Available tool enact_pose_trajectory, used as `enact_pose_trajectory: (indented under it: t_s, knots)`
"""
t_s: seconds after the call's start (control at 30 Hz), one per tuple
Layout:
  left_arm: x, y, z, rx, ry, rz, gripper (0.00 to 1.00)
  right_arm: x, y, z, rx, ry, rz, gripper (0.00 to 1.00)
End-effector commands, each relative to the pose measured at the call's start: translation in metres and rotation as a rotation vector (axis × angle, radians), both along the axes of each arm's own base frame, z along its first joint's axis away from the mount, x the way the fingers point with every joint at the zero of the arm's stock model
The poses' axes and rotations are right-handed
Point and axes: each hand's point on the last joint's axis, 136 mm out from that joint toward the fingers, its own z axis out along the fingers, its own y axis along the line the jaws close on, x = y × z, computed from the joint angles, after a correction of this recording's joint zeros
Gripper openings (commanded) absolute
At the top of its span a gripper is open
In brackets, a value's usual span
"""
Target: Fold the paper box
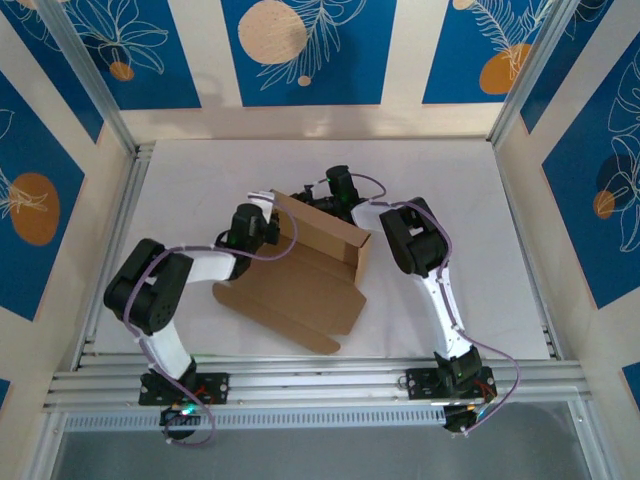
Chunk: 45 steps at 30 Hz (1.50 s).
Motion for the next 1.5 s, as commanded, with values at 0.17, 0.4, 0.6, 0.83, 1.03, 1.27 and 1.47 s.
enact_pose_trajectory:
  t_s: [0.17,0.4,0.6,0.83,1.03,1.27,1.47]
  knots:
    - [-0.005,0.006,-0.042,0.158,0.114,0.09,0.02,-0.086,0.05,0.115,0.218,-0.207,0.311,0.51]
    - [-0.01,-0.006,-0.038,0.069,0.078,0.028,0.28,-0.067,0.034,0.107,0.203,-0.188,0.25,0.52]
    - [-0.014,-0.015,-0.032,-0.06,0.06,-0.078,0.47,-0.055,0.021,0.101,0.188,-0.2,0.237,0.53]
    - [-0.015,-0.014,-0.019,-0.116,0.032,-0.129,0.54,-0.041,0.006,0.09,0.164,-0.204,0.21,0.53]
    - [-0.013,-0.009,-0.023,-0.124,0.069,-0.127,0.52,-0.03,-0.005,0.078,0.142,-0.196,0.197,0.53]
    - [-0.002,-0.005,-0.019,-0.129,0.076,-0.056,0.19,0.001,-0.041,0.081,0.005,-0.236,0.051,0.64]
    - [-0.005,-0.013,-0.036,-0.143,0.112,-0.04,0.13,-0.003,-0.043,0.085,-0.039,-0.263,0.048,0.67]
